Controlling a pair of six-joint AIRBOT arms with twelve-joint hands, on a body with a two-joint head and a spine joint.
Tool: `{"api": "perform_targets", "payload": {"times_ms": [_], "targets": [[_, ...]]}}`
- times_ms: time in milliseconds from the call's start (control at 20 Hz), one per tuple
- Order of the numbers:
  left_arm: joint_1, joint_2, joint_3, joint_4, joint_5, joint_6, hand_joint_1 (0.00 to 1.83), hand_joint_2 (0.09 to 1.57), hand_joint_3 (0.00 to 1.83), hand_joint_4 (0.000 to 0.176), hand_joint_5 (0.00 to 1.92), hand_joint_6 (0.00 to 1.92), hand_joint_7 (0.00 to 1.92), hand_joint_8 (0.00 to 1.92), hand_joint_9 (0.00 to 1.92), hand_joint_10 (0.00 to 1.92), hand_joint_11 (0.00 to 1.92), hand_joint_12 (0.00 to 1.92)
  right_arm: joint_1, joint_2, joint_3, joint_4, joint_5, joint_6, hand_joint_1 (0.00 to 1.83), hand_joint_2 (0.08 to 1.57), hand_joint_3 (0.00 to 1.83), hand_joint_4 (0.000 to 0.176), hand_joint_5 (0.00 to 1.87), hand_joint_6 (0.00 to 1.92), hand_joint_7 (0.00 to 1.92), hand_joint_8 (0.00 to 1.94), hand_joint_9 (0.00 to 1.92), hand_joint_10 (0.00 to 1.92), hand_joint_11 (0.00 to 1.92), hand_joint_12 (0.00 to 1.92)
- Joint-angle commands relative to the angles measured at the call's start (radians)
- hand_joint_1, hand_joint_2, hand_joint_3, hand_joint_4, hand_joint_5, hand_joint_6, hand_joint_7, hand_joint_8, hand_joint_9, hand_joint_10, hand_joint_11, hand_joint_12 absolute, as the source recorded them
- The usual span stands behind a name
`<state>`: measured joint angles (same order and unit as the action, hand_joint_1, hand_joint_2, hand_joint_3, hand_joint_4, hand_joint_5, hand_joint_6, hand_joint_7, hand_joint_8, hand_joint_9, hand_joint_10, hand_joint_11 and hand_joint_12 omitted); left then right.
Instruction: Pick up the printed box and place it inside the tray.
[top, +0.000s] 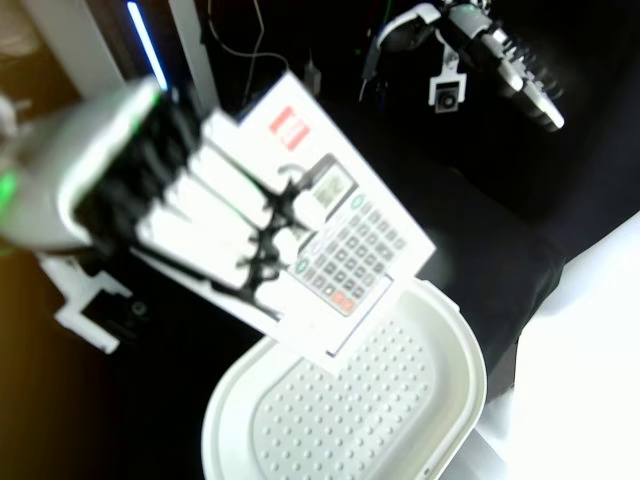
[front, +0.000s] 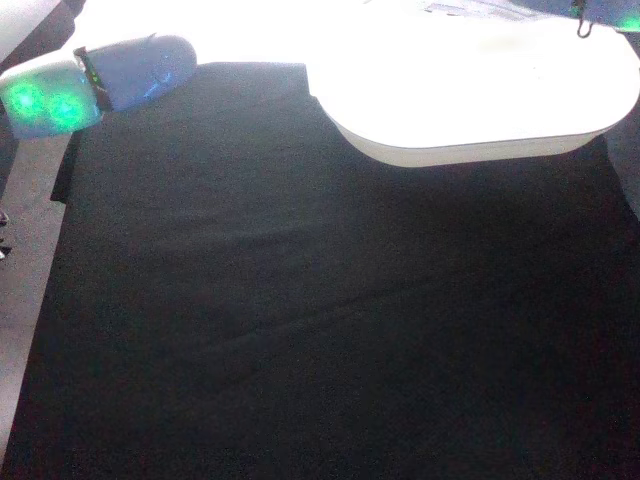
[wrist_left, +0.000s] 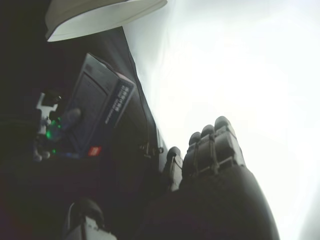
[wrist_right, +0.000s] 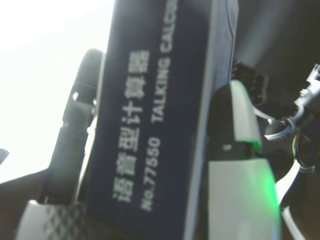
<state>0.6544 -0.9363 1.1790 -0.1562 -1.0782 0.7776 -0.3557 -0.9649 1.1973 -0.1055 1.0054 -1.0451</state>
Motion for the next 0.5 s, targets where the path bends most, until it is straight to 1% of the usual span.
{"api": "perform_targets", "payload": {"times_ms": [0,50,100,150,200,250,300,350,400,450], "targets": [[0.000,0.013,-0.005,-0.017,-0.139,-0.008,0.00,0.82,0.00,0.176,0.00,0.00,0.00,0.00,0.00,0.00,0.00,0.00,0.021,0.010,-0.013,0.014,0.075,-0.069,1.18,1.02,0.00,0.000,1.21,0.61,1.25,1.04,1.22,1.49,1.16,1.78],[0.011,0.013,-0.008,-0.025,-0.146,-0.009,0.00,0.83,0.00,0.176,0.00,0.00,0.00,0.00,0.00,0.00,0.00,0.00,0.027,0.016,-0.037,0.014,0.038,-0.175,1.18,1.05,0.01,0.000,1.13,0.74,1.14,1.25,1.14,1.56,1.09,1.83],[0.025,0.013,-0.010,-0.033,-0.156,-0.010,0.00,0.84,0.00,0.176,0.00,0.00,0.00,0.00,0.00,0.00,0.00,0.00,0.031,0.017,-0.055,0.015,-0.008,-0.280,1.17,1.09,0.01,0.000,1.03,0.91,1.12,1.34,1.09,1.58,1.00,1.82],[0.040,0.013,-0.011,-0.044,-0.165,-0.013,0.00,0.84,0.00,0.176,0.00,0.00,0.00,0.00,0.00,0.00,0.00,0.00,0.032,0.017,-0.062,0.021,-0.042,-0.347,1.17,1.09,0.00,0.000,1.04,0.89,1.09,1.37,1.10,1.54,1.06,1.73],[0.051,0.013,-0.012,-0.052,-0.173,-0.015,0.00,0.84,0.00,0.176,0.00,0.00,0.00,0.00,0.00,0.00,0.00,0.00,0.033,0.015,-0.062,0.031,-0.061,-0.395,1.19,1.06,0.00,0.000,1.11,0.76,1.13,1.26,1.18,1.39,1.15,1.58],[0.064,0.013,-0.013,-0.062,-0.179,-0.018,0.00,0.83,0.00,0.176,0.00,0.00,0.00,0.00,0.00,0.00,0.00,0.00,0.034,0.011,-0.061,0.058,-0.077,-0.445,1.20,1.04,0.00,0.000,1.15,0.68,1.16,1.16,1.21,1.30,1.16,1.50],[0.067,0.011,-0.014,-0.065,-0.180,-0.019,0.00,0.82,0.00,0.176,0.00,0.00,0.00,0.00,0.00,0.00,0.00,0.00,0.034,0.011,-0.058,0.079,-0.085,-0.471,1.20,1.03,0.00,0.000,1.17,0.65,1.22,1.13,1.23,1.33,1.16,1.53],[0.069,0.009,-0.015,-0.067,-0.180,-0.020,0.00,0.82,0.00,0.176,0.00,0.00,0.00,0.00,0.00,0.00,0.00,0.00,0.034,0.011,-0.051,0.100,-0.090,-0.478,1.20,1.03,0.00,0.000,1.18,0.64,1.26,1.09,1.23,1.36,1.17,1.58],[0.075,0.008,-0.017,-0.068,-0.184,-0.022,0.00,0.84,0.00,0.176,0.00,0.00,0.00,0.00,0.00,0.00,0.00,0.00,0.034,0.008,-0.038,0.124,-0.092,-0.478,1.27,1.06,0.00,0.000,1.10,0.54,1.15,1.04,1.18,1.26,1.12,1.53],[0.083,0.008,-0.018,-0.073,-0.188,-0.022,0.00,0.85,0.01,0.176,0.00,0.00,0.00,0.00,0.00,0.00,0.00,0.00,0.034,0.002,-0.026,0.148,-0.092,-0.478,1.29,1.06,0.00,0.000,1.08,0.54,1.16,0.97,1.17,1.20,1.11,1.49]]}}
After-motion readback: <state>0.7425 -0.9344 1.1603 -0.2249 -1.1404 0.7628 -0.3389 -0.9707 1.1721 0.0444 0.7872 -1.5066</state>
